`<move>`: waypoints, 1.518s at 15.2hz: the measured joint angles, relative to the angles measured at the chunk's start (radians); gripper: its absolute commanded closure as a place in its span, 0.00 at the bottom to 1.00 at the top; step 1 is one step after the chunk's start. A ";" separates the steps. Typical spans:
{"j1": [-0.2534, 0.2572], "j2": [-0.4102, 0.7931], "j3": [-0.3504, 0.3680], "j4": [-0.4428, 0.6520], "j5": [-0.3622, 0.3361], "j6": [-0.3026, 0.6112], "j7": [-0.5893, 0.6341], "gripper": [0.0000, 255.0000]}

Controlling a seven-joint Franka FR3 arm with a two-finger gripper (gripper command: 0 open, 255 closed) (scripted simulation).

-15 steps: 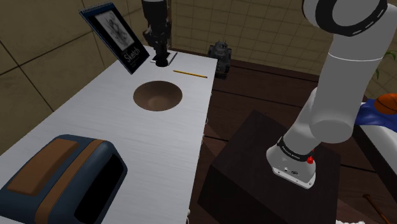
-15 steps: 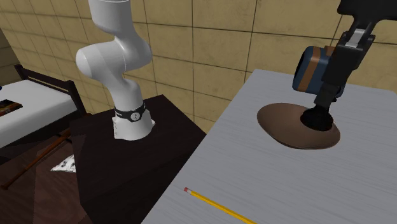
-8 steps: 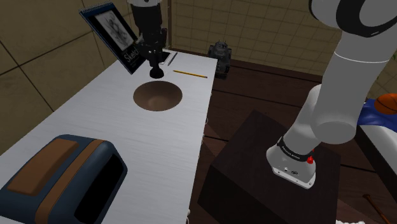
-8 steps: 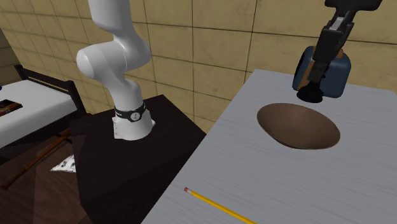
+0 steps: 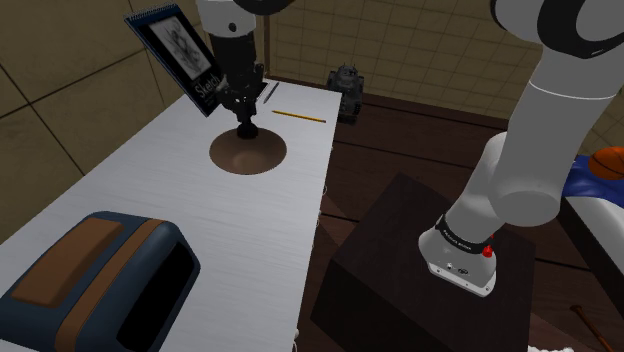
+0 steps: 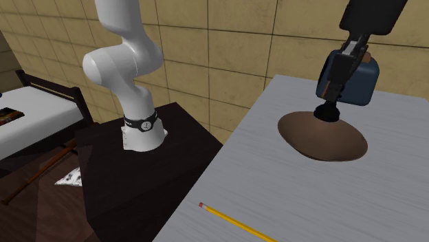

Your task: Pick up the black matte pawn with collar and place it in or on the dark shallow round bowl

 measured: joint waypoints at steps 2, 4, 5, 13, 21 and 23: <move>-0.001 -0.004 -0.001 -0.031 0.001 0.027 0.001 1.00; -0.002 -0.003 -0.001 -0.056 0.000 0.053 0.003 1.00; -0.003 -0.005 -0.001 -0.074 0.000 0.069 0.003 1.00; -0.003 0.007 -0.002 -0.112 -0.004 0.119 0.008 1.00; -0.003 0.007 -0.002 -0.112 -0.004 0.119 0.008 0.00; -0.002 0.006 -0.002 -0.095 -0.004 0.101 0.008 0.00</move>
